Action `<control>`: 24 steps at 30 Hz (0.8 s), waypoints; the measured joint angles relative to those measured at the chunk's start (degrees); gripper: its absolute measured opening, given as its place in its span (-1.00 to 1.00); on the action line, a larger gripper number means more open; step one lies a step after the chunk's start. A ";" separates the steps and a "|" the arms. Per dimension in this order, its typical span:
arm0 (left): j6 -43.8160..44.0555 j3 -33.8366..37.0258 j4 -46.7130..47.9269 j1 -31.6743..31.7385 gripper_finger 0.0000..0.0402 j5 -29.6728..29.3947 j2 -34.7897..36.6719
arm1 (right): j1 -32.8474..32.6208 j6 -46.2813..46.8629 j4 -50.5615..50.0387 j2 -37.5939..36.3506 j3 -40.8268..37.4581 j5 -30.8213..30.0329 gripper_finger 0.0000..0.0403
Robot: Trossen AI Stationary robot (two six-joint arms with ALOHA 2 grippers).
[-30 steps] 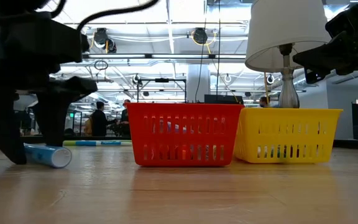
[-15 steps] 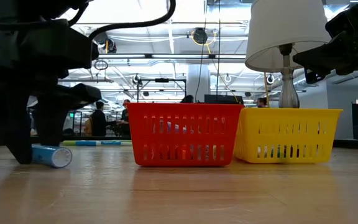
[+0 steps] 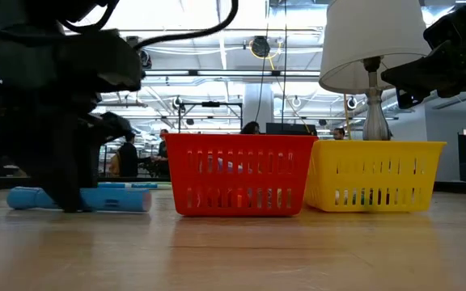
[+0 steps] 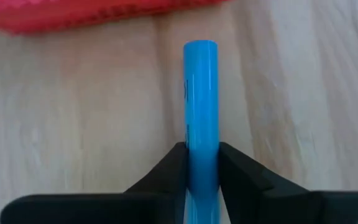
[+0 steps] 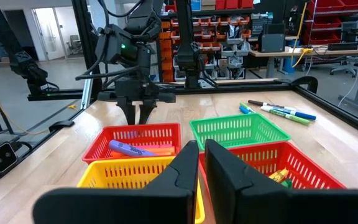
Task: Pick & Place Markers
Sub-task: Put the large blue highlighter into the bottom red bin
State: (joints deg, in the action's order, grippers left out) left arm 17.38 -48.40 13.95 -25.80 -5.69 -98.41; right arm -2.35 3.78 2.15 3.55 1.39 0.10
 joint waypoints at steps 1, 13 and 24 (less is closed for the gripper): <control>3.00 0.00 -0.18 0.02 -0.57 -0.30 -0.02 | 0.00 -0.01 0.00 0.00 0.01 0.00 -0.91; 41.94 -0.17 2.85 0.06 -0.64 -2.37 0.07 | -0.01 0.01 0.00 0.00 0.02 0.00 -0.91; 52.97 -0.17 11.40 -0.13 -0.63 -14.08 0.11 | -0.01 0.01 -0.02 0.00 0.01 0.00 -0.91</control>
State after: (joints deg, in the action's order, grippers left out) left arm 70.35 -48.58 25.35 -25.93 -19.77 -98.30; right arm -2.36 3.79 2.13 3.55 1.40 0.10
